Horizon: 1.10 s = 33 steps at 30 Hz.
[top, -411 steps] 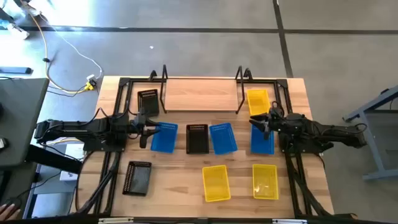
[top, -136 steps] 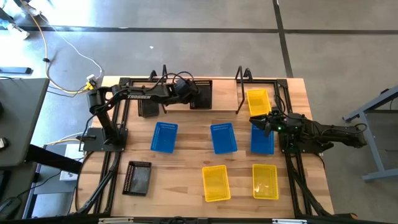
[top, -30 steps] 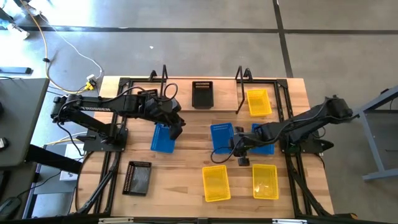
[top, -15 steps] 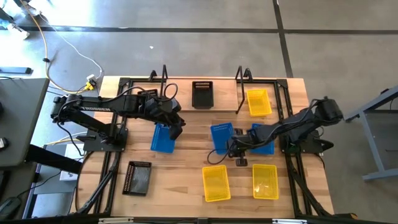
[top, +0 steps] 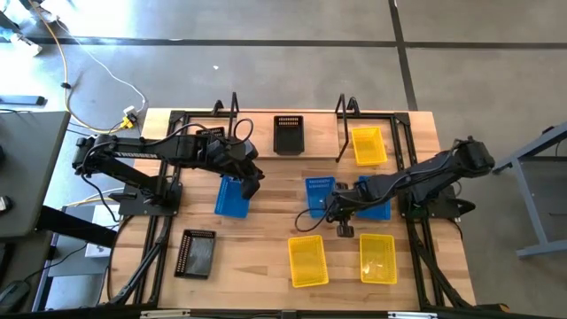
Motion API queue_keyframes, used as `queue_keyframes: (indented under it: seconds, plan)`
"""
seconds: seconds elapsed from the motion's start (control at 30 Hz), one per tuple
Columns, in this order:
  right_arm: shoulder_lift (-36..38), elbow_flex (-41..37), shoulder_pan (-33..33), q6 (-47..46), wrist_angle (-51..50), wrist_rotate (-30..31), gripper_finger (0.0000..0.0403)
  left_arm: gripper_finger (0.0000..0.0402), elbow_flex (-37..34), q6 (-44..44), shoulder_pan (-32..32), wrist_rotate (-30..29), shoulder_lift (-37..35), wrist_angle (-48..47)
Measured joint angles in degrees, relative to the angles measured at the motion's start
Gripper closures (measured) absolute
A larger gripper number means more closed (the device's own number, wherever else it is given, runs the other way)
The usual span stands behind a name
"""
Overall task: Stack baskets on shelf by color
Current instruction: Put the middle blue bin on the shelf
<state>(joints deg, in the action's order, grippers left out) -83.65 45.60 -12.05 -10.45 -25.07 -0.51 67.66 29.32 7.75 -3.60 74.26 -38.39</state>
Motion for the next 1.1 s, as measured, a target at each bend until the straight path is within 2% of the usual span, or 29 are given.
queue_keyframes:
  seconds: [0.33, 0.6, 0.83, 1.1]
  plan:
    - [9.6, 3.81, 3.34, 0.87, -5.29, 7.22, 0.0403, 0.0328, 0.0, 0.0, 0.02, 0.0, 0.02, 0.04]
    - [15.15, 5.71, 10.2, 12.59, -6.04, 13.81, 0.0403, 0.0328, 0.0, 0.0, 0.02, 0.0, 0.02, 0.06]
    - [15.83, 6.19, 18.75, 23.73, -5.96, 13.69, 0.0403, 0.0328, -0.01, 0.0, 0.02, 0.0, 0.02, 0.06]
    - [15.33, 6.19, 26.68, 33.35, -5.23, 10.0, 0.0403, 0.0328, -0.02, 0.0, 0.02, 0.0, 0.02, 0.06]
